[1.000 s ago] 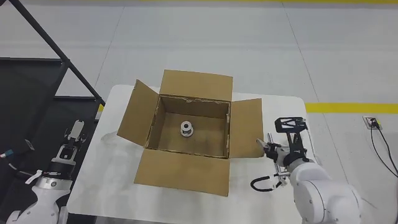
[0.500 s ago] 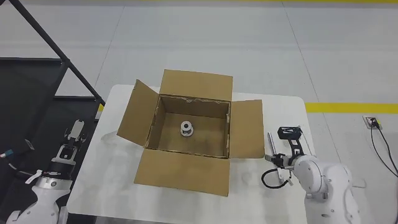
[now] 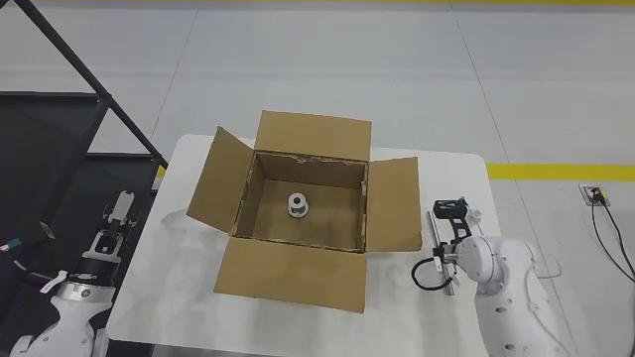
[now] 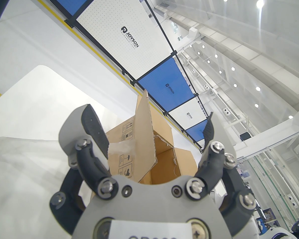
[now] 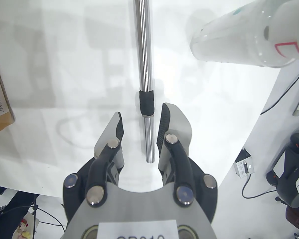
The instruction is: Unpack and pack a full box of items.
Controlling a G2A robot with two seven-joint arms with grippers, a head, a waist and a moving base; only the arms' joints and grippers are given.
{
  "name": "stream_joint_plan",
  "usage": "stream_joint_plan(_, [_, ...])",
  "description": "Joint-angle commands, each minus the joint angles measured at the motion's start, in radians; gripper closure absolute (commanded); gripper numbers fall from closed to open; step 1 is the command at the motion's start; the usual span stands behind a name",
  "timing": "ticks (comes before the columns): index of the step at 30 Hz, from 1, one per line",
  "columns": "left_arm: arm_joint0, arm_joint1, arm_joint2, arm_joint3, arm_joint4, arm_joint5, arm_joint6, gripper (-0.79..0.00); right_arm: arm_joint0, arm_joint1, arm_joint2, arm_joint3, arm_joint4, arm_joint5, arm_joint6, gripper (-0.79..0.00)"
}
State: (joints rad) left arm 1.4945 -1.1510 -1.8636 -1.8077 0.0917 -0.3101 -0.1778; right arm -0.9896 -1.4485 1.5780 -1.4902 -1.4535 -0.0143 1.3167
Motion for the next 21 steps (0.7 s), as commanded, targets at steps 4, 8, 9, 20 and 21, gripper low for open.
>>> stream_joint_plan(4, [0.000, 0.000, 0.000, 0.000, 0.000, 0.000, 0.000, -0.785, 0.028, 0.003, -0.010, 0.068, 0.006, 0.005, -0.024, -0.345])
stream_joint_plan(8, [0.000, 0.000, 0.000, 0.000, 0.000, 0.000, 0.000, -0.785, 0.053, 0.005, -0.021, 0.123, 0.010, 0.010, -0.034, -0.326])
stream_joint_plan(9, [0.000, 0.000, 0.000, 0.000, 0.000, 0.000, 0.000, -0.785, 0.059, 0.006, -0.022, 0.136, 0.012, 0.012, -0.036, -0.317])
stream_joint_plan(20, [0.000, 0.000, 0.000, 0.000, 0.000, 0.000, 0.000, -0.785, 0.102, 0.013, -0.042, 0.223, 0.023, 0.019, -0.052, -0.246])
stream_joint_plan(21, [0.000, 0.000, 0.000, 0.000, 0.000, 0.000, 0.000, -0.785, 0.105, 0.013, -0.044, 0.227, 0.023, 0.020, -0.052, -0.240])
